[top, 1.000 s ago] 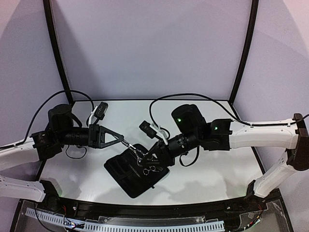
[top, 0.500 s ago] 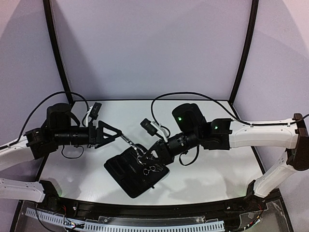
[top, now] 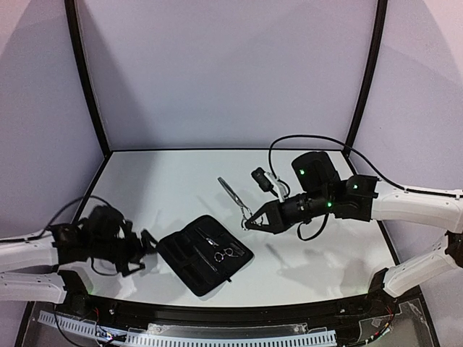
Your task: Sort the hair-cutting tools
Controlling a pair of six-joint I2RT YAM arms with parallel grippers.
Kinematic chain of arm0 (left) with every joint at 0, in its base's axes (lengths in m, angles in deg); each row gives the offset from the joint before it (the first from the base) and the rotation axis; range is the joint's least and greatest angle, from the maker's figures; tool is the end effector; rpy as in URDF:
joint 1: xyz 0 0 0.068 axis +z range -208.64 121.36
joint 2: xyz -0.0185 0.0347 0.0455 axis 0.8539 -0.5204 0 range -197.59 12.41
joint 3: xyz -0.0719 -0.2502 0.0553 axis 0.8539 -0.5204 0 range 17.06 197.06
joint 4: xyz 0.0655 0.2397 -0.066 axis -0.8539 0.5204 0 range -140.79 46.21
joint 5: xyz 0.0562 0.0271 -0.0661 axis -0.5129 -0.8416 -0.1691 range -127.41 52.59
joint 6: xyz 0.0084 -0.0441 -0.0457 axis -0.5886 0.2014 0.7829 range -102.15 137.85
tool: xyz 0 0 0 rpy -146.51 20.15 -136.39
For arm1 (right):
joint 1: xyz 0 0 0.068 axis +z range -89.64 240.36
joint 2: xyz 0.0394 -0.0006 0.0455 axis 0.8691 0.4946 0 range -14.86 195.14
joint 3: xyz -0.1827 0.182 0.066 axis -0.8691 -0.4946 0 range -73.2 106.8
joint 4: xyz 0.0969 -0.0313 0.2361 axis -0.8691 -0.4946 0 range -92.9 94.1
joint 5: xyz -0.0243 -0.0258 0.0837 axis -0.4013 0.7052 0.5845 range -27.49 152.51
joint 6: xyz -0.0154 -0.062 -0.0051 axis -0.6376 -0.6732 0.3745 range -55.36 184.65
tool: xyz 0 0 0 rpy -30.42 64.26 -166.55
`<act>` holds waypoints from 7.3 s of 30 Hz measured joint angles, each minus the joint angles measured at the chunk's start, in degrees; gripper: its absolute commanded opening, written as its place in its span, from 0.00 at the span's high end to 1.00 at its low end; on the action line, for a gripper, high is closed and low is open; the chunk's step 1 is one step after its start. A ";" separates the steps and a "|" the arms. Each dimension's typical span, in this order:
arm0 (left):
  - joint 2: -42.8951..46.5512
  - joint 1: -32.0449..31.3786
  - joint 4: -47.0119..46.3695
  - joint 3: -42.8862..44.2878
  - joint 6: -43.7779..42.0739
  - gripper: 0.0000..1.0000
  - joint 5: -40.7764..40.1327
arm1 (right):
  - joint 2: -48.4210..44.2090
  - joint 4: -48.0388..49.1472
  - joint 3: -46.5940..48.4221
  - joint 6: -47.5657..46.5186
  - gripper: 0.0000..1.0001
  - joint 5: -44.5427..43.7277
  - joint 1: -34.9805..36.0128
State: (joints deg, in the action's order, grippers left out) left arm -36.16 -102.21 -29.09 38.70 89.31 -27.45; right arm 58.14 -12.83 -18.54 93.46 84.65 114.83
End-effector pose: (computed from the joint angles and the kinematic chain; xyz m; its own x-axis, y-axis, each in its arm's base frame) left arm 0.1191 -0.1251 0.1587 -0.8950 -0.4375 -0.0871 -0.2734 0.6923 -0.6678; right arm 0.1532 0.2468 0.2714 -0.7435 -0.2731 -0.6104 -0.6554 0.4789 0.5841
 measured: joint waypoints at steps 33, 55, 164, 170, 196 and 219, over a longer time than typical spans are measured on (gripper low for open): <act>-85.85 2.57 5.54 85.71 -29.90 0.01 15.55 | -28.18 -21.33 -13.39 10.45 1.00 -14.95 -2.35; -66.36 1.47 30.31 88.51 -35.02 0.01 -10.73 | -30.61 -26.91 -13.29 9.41 1.00 -18.10 -2.37; -63.31 4.77 10.09 72.09 -60.97 0.01 -14.30 | 6.06 -29.67 -2.78 -14.83 1.00 12.77 -12.01; -46.25 4.77 9.56 57.56 -52.33 0.01 -16.40 | 9.57 -31.83 -0.77 -19.99 1.00 14.29 -16.86; -54.78 -2.47 -3.19 39.14 -27.17 0.55 1.73 | 23.04 -33.14 0.43 -25.83 1.00 24.79 -22.60; -56.78 -2.84 -0.71 40.61 -27.21 0.89 -5.59 | 32.15 -33.39 2.78 -29.89 1.00 31.01 -23.15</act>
State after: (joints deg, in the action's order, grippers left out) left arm -92.94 -105.05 -29.80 79.31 62.10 -33.04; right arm 90.29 -46.23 -15.76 63.58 115.66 91.67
